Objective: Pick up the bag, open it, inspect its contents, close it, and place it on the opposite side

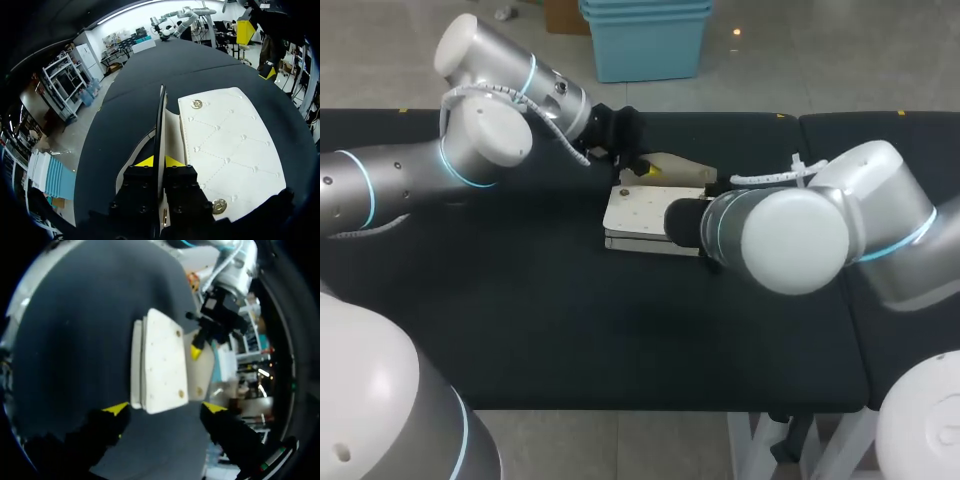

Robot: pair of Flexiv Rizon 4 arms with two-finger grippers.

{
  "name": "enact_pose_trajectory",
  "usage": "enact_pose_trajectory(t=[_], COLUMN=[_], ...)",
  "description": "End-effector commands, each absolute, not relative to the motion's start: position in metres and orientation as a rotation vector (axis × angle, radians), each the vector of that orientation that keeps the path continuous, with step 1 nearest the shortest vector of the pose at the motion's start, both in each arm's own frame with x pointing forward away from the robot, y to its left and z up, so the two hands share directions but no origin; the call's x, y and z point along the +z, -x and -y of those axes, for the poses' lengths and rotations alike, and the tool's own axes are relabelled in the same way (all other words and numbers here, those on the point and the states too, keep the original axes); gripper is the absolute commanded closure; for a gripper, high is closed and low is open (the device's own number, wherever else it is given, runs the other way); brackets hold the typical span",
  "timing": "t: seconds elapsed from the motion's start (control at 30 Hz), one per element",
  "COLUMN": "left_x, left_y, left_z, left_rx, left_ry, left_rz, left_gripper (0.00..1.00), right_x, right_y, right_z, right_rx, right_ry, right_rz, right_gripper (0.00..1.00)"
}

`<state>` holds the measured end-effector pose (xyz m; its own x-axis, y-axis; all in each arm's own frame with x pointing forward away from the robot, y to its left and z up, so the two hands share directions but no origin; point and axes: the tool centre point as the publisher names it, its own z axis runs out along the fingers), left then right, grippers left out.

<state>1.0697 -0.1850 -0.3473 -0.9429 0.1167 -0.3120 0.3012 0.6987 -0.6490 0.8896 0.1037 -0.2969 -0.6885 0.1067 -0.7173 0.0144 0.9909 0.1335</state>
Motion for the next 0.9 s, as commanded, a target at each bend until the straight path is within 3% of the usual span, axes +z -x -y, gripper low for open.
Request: enact_pose_trajectory(t=[0.03,0.53,0.9], left_x=[-0.337,-0.284,-0.284], left_y=[-1.065,-1.040,-1.040], left_z=[0.182,0.183,0.183], left_rx=[-1.080,-0.970,-0.970], left_ry=[-0.315,-0.307,-0.307], left_rz=[-2.624,-2.649,-2.649], left_gripper=[1.00,1.00,1.00], right_x=[-0.280,-0.257,-0.257], right_y=[-0.897,-0.913,-0.915], right_z=[-0.100,-0.105,-0.104], right_rx=[0.155,0.154,0.158], right_ry=[-0.069,-0.067,-0.061], right_rz=[-2.369,-2.532,-2.543], right_gripper=[1.00,1.00,1.00])
